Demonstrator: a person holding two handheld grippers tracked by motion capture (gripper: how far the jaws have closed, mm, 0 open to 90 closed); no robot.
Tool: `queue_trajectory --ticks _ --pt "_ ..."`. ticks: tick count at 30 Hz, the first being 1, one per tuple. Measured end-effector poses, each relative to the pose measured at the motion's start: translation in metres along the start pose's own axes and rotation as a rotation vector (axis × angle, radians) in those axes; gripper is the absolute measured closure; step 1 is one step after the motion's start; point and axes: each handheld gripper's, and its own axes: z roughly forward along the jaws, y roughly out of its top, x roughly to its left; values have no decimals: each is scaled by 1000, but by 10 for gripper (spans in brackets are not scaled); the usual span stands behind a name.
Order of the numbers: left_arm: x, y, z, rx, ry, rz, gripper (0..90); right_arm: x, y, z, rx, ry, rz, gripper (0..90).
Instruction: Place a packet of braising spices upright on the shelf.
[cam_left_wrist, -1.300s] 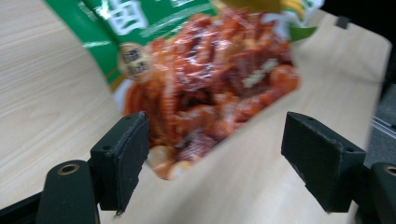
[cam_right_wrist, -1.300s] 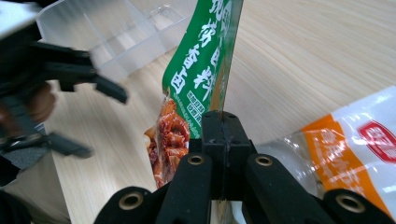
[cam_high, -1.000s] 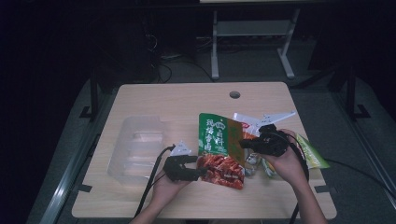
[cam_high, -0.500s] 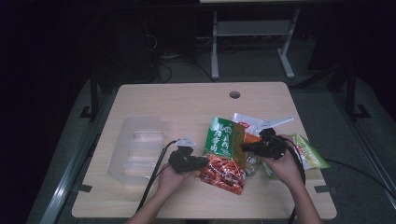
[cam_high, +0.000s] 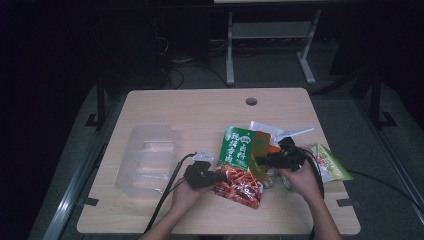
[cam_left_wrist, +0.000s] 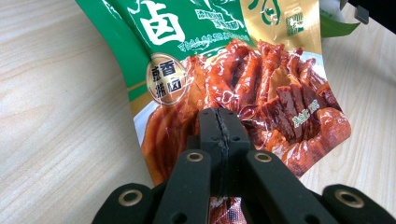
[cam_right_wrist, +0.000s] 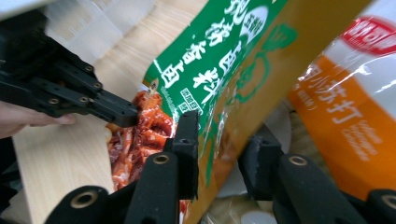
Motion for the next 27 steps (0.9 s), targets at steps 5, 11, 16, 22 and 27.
queue_trajectory --ticks 5,11,16,22,27 --pt "-1 1 -5 -3 5 4 823 2 1 18 45 5 13 855" --pt "2 2 -15 -30 83 -1 558 16 5 13 38 -8 -57 892" --pt "9 1 -18 -62 67 -57 346 25 9 0 -25 64 -126 893" --pt "12 3 -25 -106 -57 -74 440 39 12 -10 -64 147 -204 893" --pt "8 4 -30 -107 -100 -37 706 46 12 -5 -56 157 -227 892"
